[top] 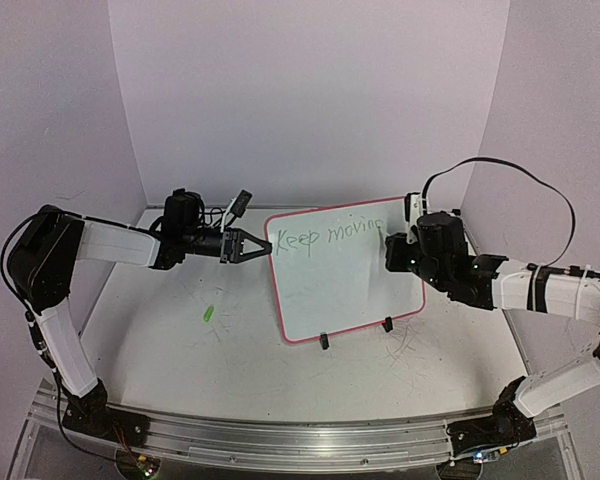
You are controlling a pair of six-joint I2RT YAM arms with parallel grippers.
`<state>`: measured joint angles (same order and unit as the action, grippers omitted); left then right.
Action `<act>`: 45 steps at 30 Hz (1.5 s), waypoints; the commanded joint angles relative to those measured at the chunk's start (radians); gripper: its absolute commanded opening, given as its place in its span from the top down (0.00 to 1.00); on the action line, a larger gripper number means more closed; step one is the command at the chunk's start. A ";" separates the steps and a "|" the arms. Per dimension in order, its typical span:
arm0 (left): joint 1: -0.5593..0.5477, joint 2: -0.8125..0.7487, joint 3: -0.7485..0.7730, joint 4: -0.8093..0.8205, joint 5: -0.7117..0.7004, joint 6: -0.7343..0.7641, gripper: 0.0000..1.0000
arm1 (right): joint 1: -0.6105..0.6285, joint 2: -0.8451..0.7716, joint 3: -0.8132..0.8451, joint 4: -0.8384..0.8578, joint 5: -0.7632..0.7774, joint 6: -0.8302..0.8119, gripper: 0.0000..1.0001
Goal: Write a sentence on the whiteboard
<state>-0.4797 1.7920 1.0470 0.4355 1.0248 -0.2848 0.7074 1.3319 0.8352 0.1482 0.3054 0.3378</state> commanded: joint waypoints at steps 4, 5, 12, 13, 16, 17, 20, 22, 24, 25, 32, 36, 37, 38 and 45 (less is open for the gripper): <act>0.005 -0.020 0.035 -0.021 -0.003 0.038 1.00 | -0.003 0.016 0.039 0.023 0.061 -0.016 1.00; 0.005 -0.020 0.035 -0.022 -0.003 0.038 1.00 | -0.003 0.021 0.044 0.027 0.060 -0.019 1.00; 0.006 -0.022 0.035 -0.023 -0.003 0.039 1.00 | -0.003 0.032 0.070 0.044 0.064 -0.042 1.00; 0.006 -0.022 0.036 -0.023 -0.003 0.039 1.00 | -0.003 0.033 0.074 0.044 0.066 -0.044 1.00; 0.006 -0.022 0.035 -0.024 -0.004 0.039 1.00 | -0.003 0.037 0.085 0.046 0.070 -0.056 1.00; 0.006 -0.021 0.035 -0.024 -0.005 0.039 1.00 | -0.003 0.040 0.090 0.046 0.070 -0.060 1.00; 0.006 -0.022 0.035 -0.024 -0.005 0.039 1.00 | -0.004 0.046 0.095 0.047 0.066 -0.062 1.00; 0.006 -0.021 0.035 -0.024 -0.005 0.040 1.00 | -0.003 0.045 0.089 0.045 0.060 -0.056 1.00; 0.006 -0.022 0.035 -0.024 -0.004 0.041 1.00 | -0.003 0.041 0.078 0.039 0.053 -0.045 1.00; 0.006 -0.022 0.035 -0.024 -0.004 0.041 1.00 | -0.003 0.038 0.068 0.035 0.050 -0.040 1.00; 0.005 -0.021 0.037 -0.026 -0.004 0.041 1.00 | -0.003 0.015 0.013 0.009 0.042 0.003 1.00; 0.006 -0.020 0.037 -0.026 -0.005 0.041 1.00 | -0.003 0.004 -0.011 -0.003 0.019 0.019 1.00; 0.006 -0.020 0.037 -0.027 -0.005 0.041 1.00 | -0.003 0.001 -0.016 -0.006 0.013 0.023 1.00; 0.006 -0.020 0.037 -0.028 -0.005 0.041 1.00 | -0.003 -0.002 -0.022 -0.009 0.007 0.026 1.00; 0.006 -0.019 0.038 -0.027 -0.005 0.041 1.00 | 0.002 -0.031 -0.067 -0.029 -0.019 0.049 1.00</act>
<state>-0.4828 1.7920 1.0470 0.4343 1.0260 -0.2840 0.7074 1.3286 0.7976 0.1555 0.3142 0.3610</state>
